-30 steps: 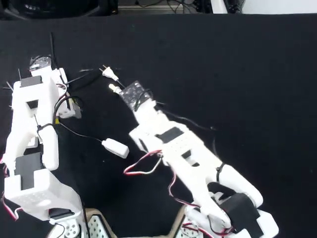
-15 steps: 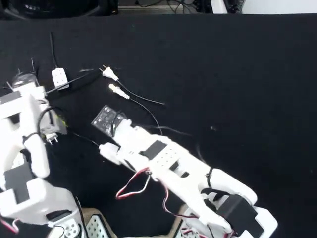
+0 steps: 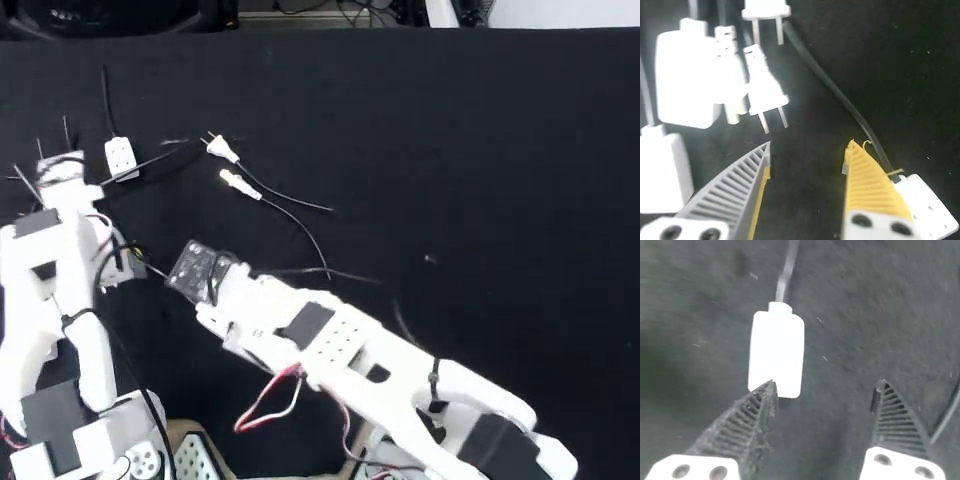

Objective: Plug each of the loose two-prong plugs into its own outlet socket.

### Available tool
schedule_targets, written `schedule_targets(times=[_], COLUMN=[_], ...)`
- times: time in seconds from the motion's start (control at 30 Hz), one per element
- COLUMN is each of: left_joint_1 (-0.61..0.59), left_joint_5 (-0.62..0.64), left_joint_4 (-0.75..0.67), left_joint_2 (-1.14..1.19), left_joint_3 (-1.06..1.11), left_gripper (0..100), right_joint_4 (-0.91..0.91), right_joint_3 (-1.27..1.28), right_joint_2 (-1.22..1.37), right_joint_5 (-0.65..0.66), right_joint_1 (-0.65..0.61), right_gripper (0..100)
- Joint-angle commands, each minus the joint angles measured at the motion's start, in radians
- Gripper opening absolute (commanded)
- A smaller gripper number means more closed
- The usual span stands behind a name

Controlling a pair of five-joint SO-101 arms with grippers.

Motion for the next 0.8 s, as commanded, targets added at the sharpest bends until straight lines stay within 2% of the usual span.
schedule_targets(times=[0.0,0.1,0.33,0.53,0.77], left_joint_1=[0.022,0.005,-0.082,-0.087,-0.087], left_joint_5=[0.014,0.086,0.244,0.269,0.269], left_joint_4=[-0.163,-0.245,-0.267,-0.267,-0.267], left_joint_2=[-0.037,-0.038,-0.037,-0.037,-0.037], left_joint_3=[0.096,0.153,0.168,0.189,0.189], left_gripper=[24,24,24,24,24], right_joint_4=[-0.074,-0.155,-0.166,-0.038,-0.034], right_joint_3=[0.044,0.074,-0.039,-0.131,-0.16], right_joint_2=[-0.051,-0.013,0.188,0.236,0.243], right_joint_5=[0.002,0.002,0.002,0.011,0.051], right_joint_1=[-0.06,-0.063,-0.058,-0.04,0.106], right_gripper=[30.0,30.0,30.0,30.0,30.0])
